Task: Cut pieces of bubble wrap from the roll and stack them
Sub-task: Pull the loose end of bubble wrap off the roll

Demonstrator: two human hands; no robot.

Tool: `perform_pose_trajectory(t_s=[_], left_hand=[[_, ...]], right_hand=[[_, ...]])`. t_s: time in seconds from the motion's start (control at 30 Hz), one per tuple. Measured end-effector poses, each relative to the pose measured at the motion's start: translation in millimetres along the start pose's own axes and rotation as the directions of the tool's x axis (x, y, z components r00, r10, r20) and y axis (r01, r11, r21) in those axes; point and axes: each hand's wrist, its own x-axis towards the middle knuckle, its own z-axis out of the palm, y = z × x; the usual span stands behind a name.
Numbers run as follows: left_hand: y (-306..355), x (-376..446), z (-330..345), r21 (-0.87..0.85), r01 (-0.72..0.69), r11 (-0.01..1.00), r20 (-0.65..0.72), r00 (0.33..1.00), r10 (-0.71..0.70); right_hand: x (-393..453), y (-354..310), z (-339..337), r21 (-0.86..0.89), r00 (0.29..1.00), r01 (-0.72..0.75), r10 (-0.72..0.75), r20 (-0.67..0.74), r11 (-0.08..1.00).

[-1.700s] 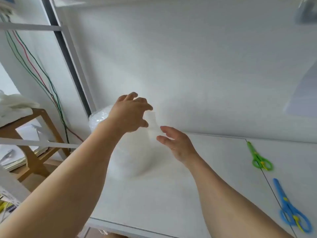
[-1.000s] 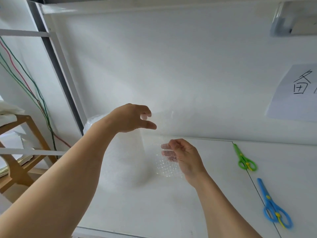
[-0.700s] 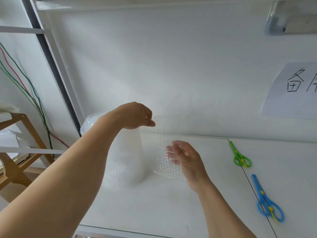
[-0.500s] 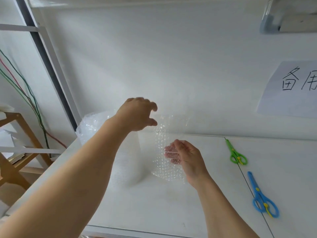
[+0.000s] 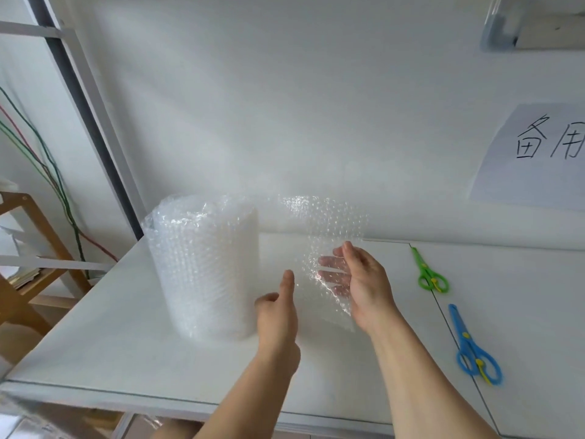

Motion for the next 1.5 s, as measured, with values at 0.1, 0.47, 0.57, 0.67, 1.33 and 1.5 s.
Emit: perform_pose_trajectory(t_s=[0.1,0.47,0.57,0.67,1.33,1.5], left_hand=[[4.9,6.1,4.5,-0.209,0.198,0.958,0.080,0.979,-0.185],[-5.0,26.4,9.2,-0.401,0.480,0.780,0.362,0.865,-0.346],[-5.4,28.7,11.4,-0.413,0.454,0.789,0.349,0.880,-0.323],[-6.0,28.7,13.9,-0.445,0.436,0.782,0.338,0.891,-0.304],[-2.5,44.4,9.4,-0.514,0.413,0.752,0.319,0.906,-0.279],[4.3,50.8,6.1,-0.577,0.392,0.717,0.307,0.917,-0.254]], right_hand=[[-0.4,-5.3,-6.6,-0.004,1.000,0.002,-0.002,-0.009,1.000],[-9.3,23.0,-26.8,0.002,0.979,-0.169,0.168,-0.118,0.986],[-28.3,43.8,-25.8,0.069,0.974,-0.174,0.182,-0.134,0.982],[-38.1,53.4,-19.0,0.094,0.976,-0.132,0.146,-0.160,0.987],[-49.7,64.2,13.3,0.653,0.925,-0.073,0.296,-0.237,0.754],[-49.8,70.5,13.1,0.576,0.951,-0.083,0.237,-0.198,0.813]])
